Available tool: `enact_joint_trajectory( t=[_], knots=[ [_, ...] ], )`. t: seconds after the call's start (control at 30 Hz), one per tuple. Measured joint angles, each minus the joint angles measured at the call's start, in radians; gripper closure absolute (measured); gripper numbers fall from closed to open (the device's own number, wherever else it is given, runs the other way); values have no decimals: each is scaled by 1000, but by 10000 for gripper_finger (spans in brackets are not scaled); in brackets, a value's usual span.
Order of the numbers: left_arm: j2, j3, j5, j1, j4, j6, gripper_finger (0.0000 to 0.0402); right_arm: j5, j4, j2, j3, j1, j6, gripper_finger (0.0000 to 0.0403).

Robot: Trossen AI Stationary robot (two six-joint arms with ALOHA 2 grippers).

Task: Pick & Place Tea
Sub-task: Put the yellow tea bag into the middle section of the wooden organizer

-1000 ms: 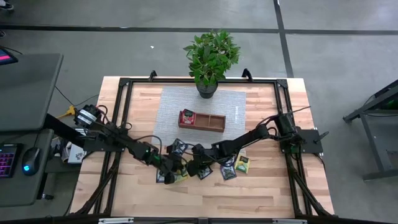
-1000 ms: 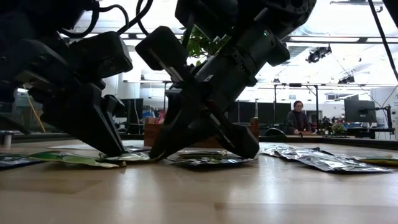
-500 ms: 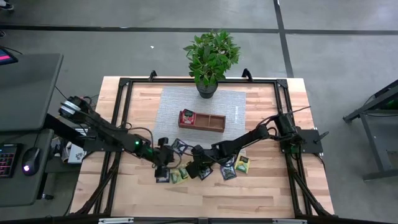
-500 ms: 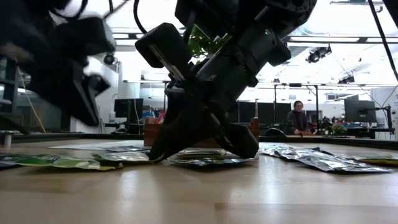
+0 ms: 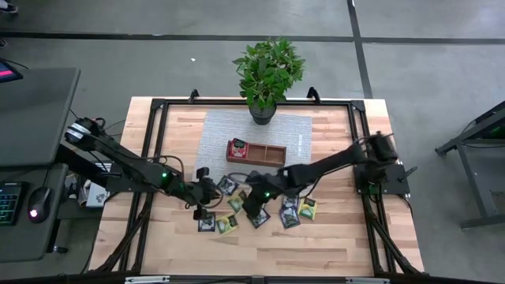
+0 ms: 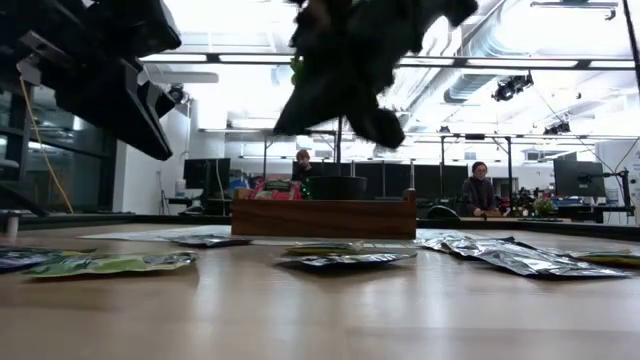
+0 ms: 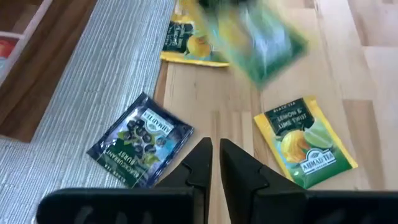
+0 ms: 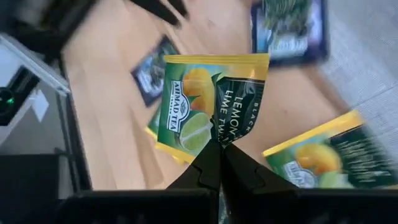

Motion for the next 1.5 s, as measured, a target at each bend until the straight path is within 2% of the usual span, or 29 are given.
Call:
enact_joint_trajectory(
  t=[0.13, 0.3, 0.53, 0.77, 1.0, 1.27, 1.5],
  knots=[
    [-1, 2, 0, 0, 4, -8, 371, 53, -107, -123, 2, -22, -98, 403],
    [-1, 2, -5, 0, 4, -34, 371, 172, -225, -275, 2, -55, -251, 403],
    [-1, 2, -68, 1, -8, -80, 371, 316, -364, -370, 30, -100, -443, 403],
    [-41, 3, -144, 1, -67, -141, 371, 450, -599, -277, 204, -101, -624, 403],
    [-167, 2, -271, 1, -156, -169, 371, 546, -791, -117, 339, -101, -738, 403],
    [-274, 2, -334, 1, -239, -167, 371, 597, -771, -15, 345, -153, -874, 403],
    [-278, 2, -333, 0, -259, -167, 371, 538, -698, 40, 346, -225, -1005, 403]
  ],
)
